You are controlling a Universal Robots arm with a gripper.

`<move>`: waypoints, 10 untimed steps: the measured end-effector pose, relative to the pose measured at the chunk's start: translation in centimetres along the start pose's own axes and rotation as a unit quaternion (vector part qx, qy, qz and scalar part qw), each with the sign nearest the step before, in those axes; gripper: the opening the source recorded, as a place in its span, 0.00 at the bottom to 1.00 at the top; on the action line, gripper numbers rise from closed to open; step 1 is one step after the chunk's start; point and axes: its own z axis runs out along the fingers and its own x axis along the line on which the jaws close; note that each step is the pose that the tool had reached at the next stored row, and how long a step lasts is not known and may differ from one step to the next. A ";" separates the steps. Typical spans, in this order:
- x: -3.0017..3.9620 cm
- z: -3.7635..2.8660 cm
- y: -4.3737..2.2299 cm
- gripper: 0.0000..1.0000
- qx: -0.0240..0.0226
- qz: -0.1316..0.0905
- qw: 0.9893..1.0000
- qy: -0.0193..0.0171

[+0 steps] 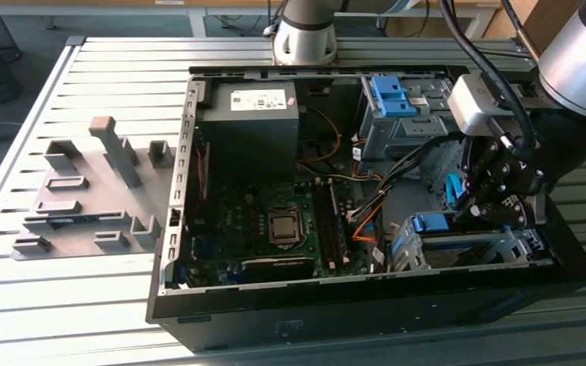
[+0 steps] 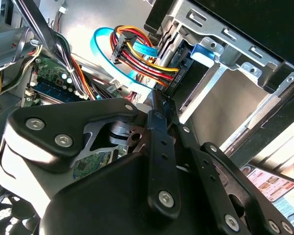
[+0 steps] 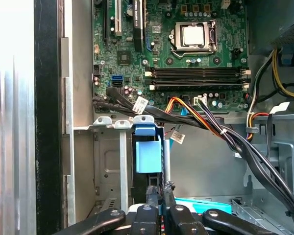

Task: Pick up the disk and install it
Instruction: 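Insert the second disk wire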

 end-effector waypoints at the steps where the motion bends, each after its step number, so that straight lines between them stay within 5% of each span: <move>1: 0.00 0.01 0.00 0.16 0.000 0.000 1.000 0.000; 6: 0.00 -0.22 0.01 0.17 0.000 0.000 1.000 -0.001; 10: -0.03 -1.56 0.06 0.24 0.000 0.000 1.000 -0.001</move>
